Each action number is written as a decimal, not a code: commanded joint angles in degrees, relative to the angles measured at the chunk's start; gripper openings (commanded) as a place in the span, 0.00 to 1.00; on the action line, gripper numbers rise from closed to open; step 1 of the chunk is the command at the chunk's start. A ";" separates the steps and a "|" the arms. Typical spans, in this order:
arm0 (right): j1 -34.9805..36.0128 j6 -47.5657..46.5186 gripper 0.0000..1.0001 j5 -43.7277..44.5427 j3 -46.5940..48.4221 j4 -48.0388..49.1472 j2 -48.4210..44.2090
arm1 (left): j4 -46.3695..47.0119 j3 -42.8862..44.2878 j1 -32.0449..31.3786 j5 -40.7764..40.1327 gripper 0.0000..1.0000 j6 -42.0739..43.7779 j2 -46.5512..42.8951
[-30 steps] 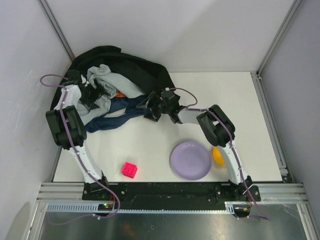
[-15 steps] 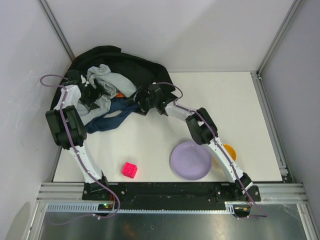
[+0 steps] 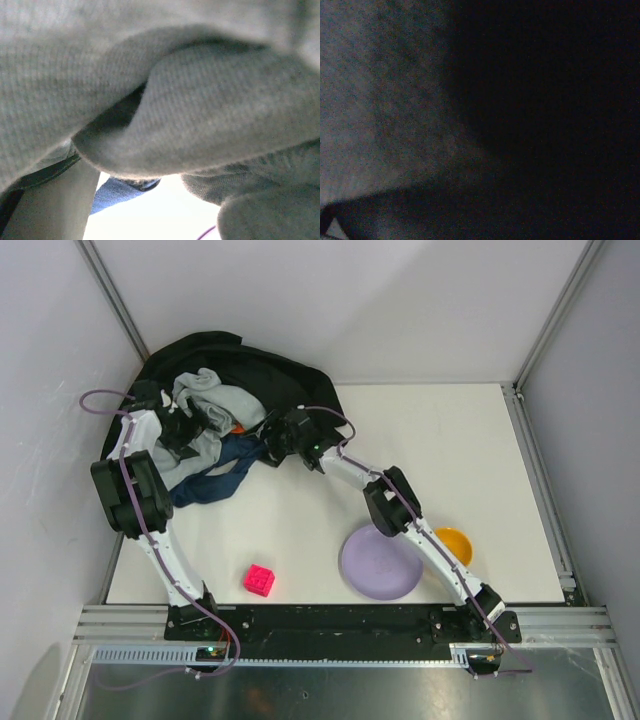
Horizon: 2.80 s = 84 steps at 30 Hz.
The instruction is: Pick out a specific cloth from the pile
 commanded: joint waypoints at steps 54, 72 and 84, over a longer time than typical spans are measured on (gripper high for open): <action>-2.69 -14.79 0.94 -5.59 -42.04 11.54 -24.61 | 0.23 0.77 0.45 0.83 1.00 -0.84 0.63; 2.70 -0.39 0.86 -1.03 -1.14 1.21 -1.22 | 0.21 1.43 -1.22 -2.26 1.00 1.67 -5.13; 2.15 5.81 0.03 6.76 6.10 8.10 4.74 | 0.23 1.92 -2.17 0.20 1.00 3.42 -5.41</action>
